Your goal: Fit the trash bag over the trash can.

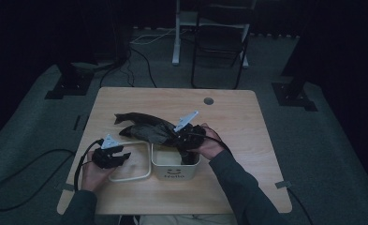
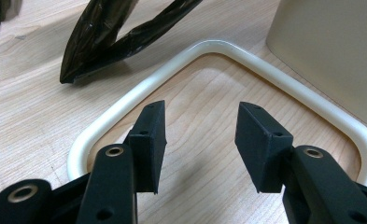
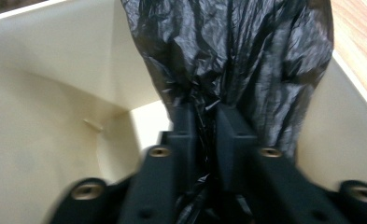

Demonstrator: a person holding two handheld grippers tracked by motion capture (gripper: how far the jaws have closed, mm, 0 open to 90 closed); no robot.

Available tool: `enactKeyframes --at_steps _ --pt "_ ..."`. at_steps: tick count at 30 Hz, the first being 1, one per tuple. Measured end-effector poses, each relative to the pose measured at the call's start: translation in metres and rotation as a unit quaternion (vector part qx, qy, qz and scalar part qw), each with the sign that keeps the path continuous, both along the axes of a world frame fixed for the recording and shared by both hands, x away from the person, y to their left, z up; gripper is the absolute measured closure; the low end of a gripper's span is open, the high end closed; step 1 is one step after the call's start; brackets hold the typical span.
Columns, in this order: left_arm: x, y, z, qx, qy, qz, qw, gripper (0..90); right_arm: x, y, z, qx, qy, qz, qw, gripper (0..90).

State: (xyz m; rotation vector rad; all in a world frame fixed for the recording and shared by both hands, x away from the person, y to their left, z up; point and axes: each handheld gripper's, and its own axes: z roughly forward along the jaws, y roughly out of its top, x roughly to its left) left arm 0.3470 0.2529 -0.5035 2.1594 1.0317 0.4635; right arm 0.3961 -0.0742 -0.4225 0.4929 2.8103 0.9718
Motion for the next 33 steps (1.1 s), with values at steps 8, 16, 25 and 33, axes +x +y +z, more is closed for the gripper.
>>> enactKeyframes --at_steps 8,16,25,33 --pt "0.000 0.000 0.000 0.000 0.001 0.000 1.0000 53.2 -0.003 -0.021 0.018 0.088 -0.005 0.001 0.9961 55.0" --pt "0.001 -0.001 -0.001 0.001 0.002 0.000 1.0000 53.2 -0.004 -0.034 0.025 0.101 -0.014 -0.018 0.9946 55.7" --pt "0.001 -0.002 -0.002 0.003 0.004 -0.002 1.0000 53.2 -0.005 -0.029 0.004 0.017 -0.011 -0.026 0.9995 83.4" --pt "0.001 -0.001 -0.002 0.001 0.003 -0.001 1.0000 53.2 -0.005 -0.038 0.015 0.052 -0.005 -0.028 0.9982 67.1"
